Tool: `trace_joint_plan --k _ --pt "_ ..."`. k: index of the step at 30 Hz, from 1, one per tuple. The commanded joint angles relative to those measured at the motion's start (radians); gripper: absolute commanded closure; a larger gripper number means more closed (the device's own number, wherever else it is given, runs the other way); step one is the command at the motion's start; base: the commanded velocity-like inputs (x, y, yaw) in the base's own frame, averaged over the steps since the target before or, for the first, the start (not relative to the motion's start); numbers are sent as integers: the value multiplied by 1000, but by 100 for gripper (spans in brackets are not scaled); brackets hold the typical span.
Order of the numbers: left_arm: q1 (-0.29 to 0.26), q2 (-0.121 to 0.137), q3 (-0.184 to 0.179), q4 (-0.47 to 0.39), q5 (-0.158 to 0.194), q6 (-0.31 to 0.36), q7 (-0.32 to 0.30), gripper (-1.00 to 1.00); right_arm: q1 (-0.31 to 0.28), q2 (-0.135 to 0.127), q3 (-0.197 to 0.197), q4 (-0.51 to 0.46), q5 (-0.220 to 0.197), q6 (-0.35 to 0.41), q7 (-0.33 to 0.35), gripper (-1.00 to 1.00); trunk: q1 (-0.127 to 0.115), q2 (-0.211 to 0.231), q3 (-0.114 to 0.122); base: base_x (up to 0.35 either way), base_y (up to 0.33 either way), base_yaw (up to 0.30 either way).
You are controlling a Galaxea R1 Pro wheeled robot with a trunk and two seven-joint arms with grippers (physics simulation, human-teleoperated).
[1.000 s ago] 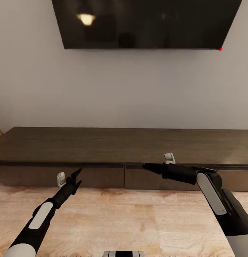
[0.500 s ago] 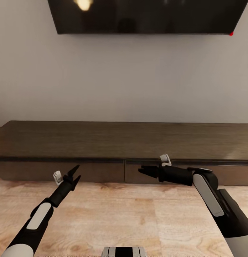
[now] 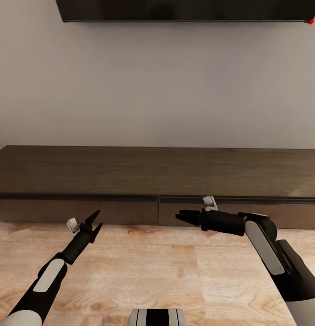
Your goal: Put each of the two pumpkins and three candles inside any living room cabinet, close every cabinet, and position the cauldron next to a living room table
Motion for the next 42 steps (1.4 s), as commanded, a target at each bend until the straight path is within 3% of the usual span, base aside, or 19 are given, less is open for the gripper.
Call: trace_joint_plan --k 1,39,42 --pt "-1 0 1 0 8 8 -1 -100 -1 -1 1 0 -3 4 0 -100 0 0 -1 0 0 0" --pt "-1 -1 1 1 8 8 8 -100 -1 0 1 9 4 3 4 -100 0 0 -1 62 -8 0" --pt "-1 -2 1 1 8 8 8 -100 -1 0 1 12 5 3 19 -100 -2 0 11 0 0 0"
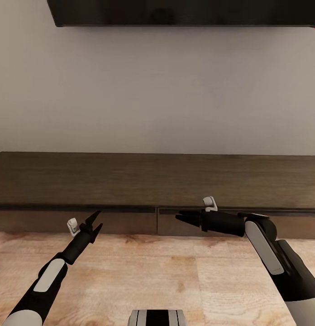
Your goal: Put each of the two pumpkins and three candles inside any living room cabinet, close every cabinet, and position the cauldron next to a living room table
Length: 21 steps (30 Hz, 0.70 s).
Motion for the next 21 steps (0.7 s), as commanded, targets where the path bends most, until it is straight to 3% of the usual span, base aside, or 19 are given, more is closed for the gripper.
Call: trace_joint_plan --k 1,21 --pt "0 0 1 0 7 8 -1 -100 -1 -1 1 1 -2 4 4 -100 -1 0 3 0 0 0" --pt "0 1 1 0 7 8 -1 -100 -1 -1 0 5 0 4 24 -100 -1 0 3 22 0 0"
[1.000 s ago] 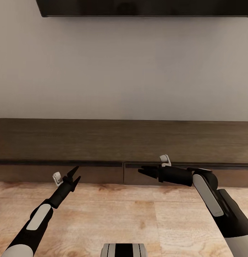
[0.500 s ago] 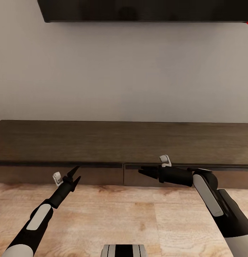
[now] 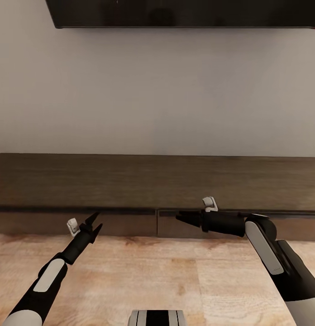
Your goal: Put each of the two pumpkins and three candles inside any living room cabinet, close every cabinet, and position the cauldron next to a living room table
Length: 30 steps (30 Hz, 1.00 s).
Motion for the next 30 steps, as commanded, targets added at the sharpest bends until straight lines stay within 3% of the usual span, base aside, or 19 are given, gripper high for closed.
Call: trace_joint_plan --k 1,30 --pt "-1 0 1 1 8 8 -1 -100 -1 -1 1 0 -3 5 0 -100 0 0 -1 187 0 0" --pt "-1 0 1 5 8 8 -1 -100 -1 -1 1 -1 -3 5 1 -100 0 0 -1 34 0 0"
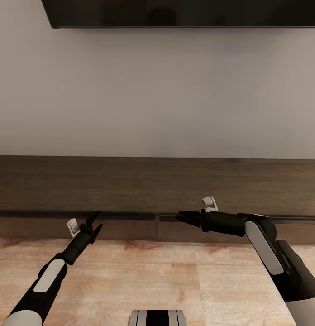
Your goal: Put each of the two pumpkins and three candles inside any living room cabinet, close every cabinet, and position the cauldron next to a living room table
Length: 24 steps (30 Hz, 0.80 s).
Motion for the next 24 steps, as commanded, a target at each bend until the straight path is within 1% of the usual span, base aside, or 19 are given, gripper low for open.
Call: trace_joint_plan --k 1,5,10,15,16,24 --pt "0 0 1 0 7 8 -1 -100 -1 -1 1 0 -3 5 0 -100 0 0 -1 0 0 0" --pt "0 0 1 0 7 8 -1 -100 -1 -1 0 -1 -3 5 0 -100 0 0 -1 20 0 0" --pt "0 0 1 0 8 8 -1 -100 -1 -1 0 -1 -3 5 0 -100 0 0 -1 123 0 0" --pt "-1 0 1 0 8 8 -1 -100 -1 -1 0 0 -3 5 0 -100 0 0 -1 25 0 0" --pt "0 0 1 0 8 8 -1 100 -1 -1 0 0 -3 5 0 -100 0 0 -1 7 0 0" --pt "-1 -1 1 0 9 8 -1 100 -1 -1 0 1 -5 5 0 -100 0 0 -1 1 0 0"
